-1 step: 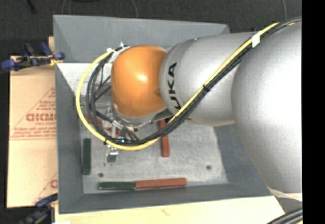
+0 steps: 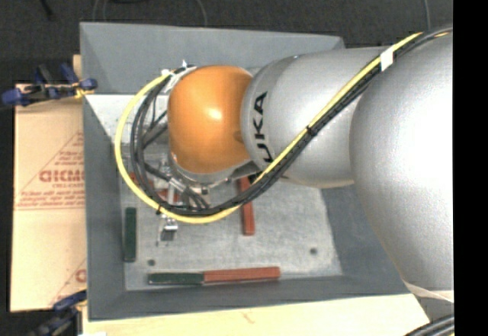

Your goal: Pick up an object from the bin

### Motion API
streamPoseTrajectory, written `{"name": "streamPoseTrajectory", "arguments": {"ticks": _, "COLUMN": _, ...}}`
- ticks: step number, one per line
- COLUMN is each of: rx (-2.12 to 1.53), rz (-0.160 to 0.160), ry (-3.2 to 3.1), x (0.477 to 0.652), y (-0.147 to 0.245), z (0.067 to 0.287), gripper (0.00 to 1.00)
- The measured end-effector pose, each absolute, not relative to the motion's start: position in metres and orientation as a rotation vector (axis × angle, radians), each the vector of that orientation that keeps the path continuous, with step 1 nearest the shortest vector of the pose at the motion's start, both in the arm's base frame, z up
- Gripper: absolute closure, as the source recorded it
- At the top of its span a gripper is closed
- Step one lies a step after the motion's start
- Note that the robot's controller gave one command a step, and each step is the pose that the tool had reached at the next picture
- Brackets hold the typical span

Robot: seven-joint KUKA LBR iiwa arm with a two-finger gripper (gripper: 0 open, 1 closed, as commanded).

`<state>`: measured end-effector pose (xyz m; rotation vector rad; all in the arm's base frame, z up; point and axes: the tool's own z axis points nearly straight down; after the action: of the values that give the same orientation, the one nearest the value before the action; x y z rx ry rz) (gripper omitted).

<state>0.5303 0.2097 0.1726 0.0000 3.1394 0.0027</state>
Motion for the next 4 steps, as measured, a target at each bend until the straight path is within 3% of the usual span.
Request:
{"name": "streamPoseTrajectory", "arguments": {"ticks": 1, "rx": 0.023, "rz": 0.006, "ry": 3.134, "x": 0.536, "y": 0.185, "z": 0.111, "gripper": 0.00}}
{"name": "streamPoseTrajectory", "arguments": {"ticks": 2, "rx": 0.082, "rz": -0.003, "ry": 3.148, "x": 0.581, "y": 0.192, "z": 0.101, "gripper": 0.00}}
{"name": "streamPoseTrajectory", "arguments": {"ticks": 3, "rx": 0.086, "rz": 0.006, "ry": 3.132, "x": 0.593, "y": 0.158, "z": 0.096, "gripper": 0.00}}
{"name": "streamPoseTrajectory", "arguments": {"ticks": 4, "rx": 0.180, "rz": -0.009, "ry": 3.116, "x": 0.613, "y": 0.157, "z": 0.086, "gripper": 1.00}}
